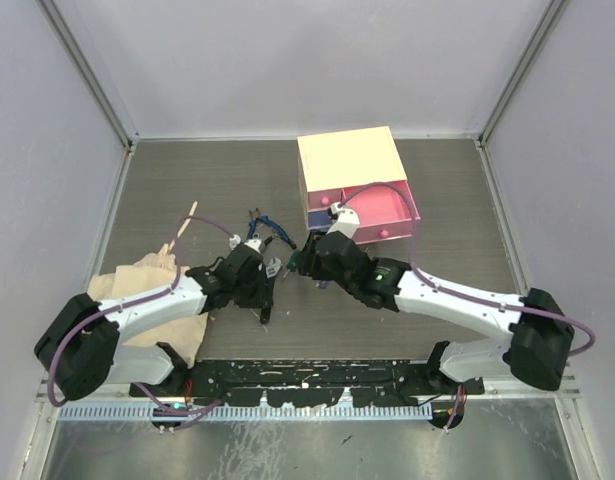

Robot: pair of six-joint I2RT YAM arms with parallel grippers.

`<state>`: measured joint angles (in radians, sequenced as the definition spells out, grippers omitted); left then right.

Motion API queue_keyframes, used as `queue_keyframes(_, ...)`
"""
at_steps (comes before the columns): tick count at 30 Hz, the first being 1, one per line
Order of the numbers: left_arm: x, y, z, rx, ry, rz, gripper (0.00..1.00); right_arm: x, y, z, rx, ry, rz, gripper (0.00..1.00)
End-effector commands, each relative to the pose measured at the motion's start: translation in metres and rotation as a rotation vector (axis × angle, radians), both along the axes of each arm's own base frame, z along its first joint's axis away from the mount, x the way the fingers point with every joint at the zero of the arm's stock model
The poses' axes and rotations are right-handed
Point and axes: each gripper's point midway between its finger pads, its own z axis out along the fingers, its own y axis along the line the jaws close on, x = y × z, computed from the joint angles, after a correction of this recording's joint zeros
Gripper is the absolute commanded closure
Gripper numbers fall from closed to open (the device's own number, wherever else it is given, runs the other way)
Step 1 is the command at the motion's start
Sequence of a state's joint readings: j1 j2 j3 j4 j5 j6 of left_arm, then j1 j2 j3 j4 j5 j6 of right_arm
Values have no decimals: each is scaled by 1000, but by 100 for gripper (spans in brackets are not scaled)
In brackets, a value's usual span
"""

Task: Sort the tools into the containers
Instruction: Pick up the wrench from the center of the board.

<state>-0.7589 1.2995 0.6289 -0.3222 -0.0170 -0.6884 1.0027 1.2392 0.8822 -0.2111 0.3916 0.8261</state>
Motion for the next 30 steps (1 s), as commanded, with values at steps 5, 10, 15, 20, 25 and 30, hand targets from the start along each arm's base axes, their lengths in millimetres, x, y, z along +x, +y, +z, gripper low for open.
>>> queue_keyframes(5,1,-15,24,-177,-76,24,88,6,53,-20,108,52,30,55)
queue_keyframes(10,-3,-16,20,-209,-70,34,88,4,70,-48,80,102,39,55)
queue_keyframes(15,-4,-15,21,-211,-72,32,88,2,82,-70,74,140,41,55)
queue_keyframes(20,-5,-17,20,-215,-70,23,88,-2,99,-85,93,178,75,53)
queue_keyframes(25,-5,-16,22,-222,-73,27,88,-4,110,-102,99,219,90,52)
queue_keyframes(30,-8,-14,23,-227,-81,21,88,-3,113,-113,96,237,81,53)
